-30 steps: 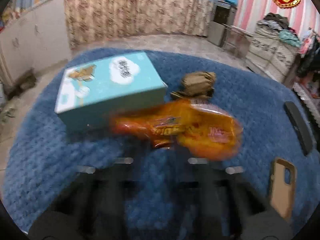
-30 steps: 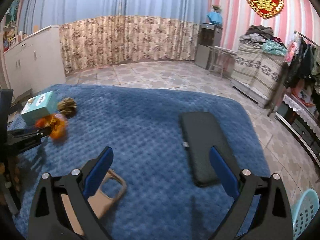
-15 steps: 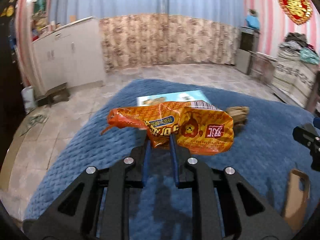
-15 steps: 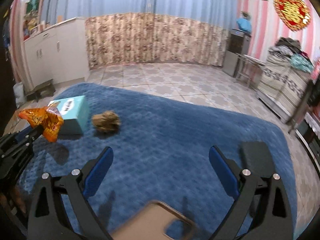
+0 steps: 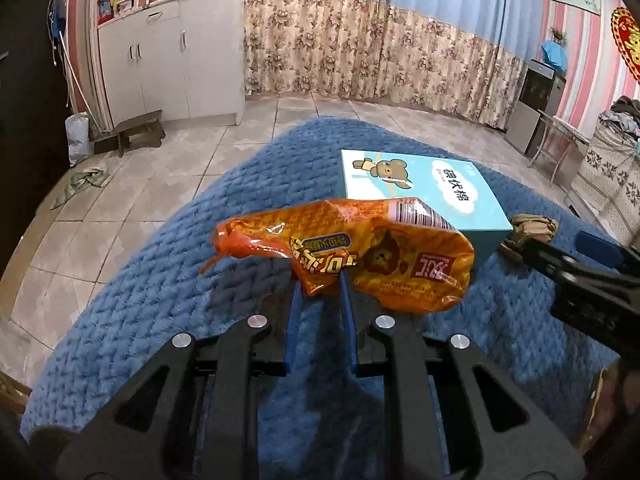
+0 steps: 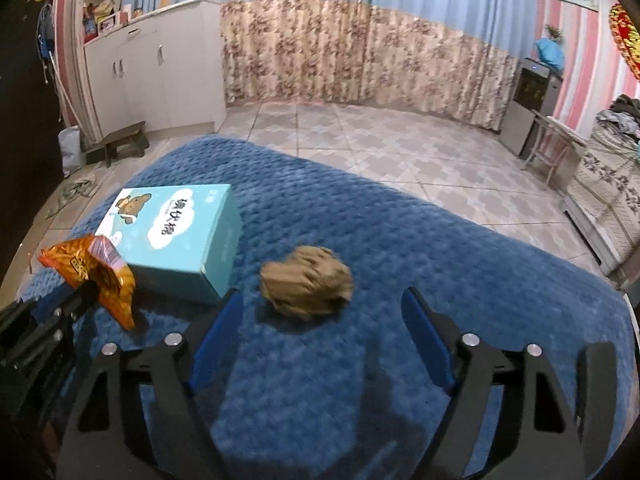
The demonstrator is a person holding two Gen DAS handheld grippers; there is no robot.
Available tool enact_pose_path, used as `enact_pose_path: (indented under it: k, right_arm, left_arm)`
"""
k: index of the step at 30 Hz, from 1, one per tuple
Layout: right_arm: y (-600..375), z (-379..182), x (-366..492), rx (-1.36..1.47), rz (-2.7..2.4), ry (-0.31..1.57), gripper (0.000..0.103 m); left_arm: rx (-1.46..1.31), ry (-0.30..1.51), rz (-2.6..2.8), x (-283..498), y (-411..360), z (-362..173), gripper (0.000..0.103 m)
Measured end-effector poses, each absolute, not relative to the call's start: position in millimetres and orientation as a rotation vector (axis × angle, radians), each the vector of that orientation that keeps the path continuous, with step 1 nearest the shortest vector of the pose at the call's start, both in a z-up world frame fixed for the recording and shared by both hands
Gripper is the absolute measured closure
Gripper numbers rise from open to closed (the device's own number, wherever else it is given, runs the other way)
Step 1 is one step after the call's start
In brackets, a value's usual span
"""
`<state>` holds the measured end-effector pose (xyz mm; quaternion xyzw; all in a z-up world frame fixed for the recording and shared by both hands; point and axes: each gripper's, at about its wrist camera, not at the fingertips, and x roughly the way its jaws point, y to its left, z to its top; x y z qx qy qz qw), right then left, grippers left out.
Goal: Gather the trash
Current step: 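Grasp the crumpled tan paper with the right tool while the left tool holds the bag, then carry both items over the blue basket and open the left tool to drop the bag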
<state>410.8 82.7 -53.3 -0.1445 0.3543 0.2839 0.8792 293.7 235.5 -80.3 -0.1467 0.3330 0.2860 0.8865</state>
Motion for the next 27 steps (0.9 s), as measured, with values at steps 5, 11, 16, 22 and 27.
enact_pose_path:
  k: [5,11,16,22,27]
  right_arm:
    - [83,-60,410,-0.309,0.620,0.761,0.059]
    - [26,-32,383,-0.216,0.544,0.708,0.059]
    - [-39,-13,347,-0.133,0.432,0.657,0.059]
    - [-123,3,298,-0.120,0.251,0.604,0.059]
    - [-192,18,263,-0.081,0.095,0.565,0.059]
  left_arm:
    - [-0.296,0.696,0.590,295,232,-82,0.086]
    - [-0.290,0.700,0.586,302,227,-81,0.086]
    - [-0.266,0.693,0.570,302,220,-80,0.086]
    - [-0.253,0.669,0.509,297,206,-70,0.086]
    - [-0.195,0.653,0.383,289,168,-50,0.086]
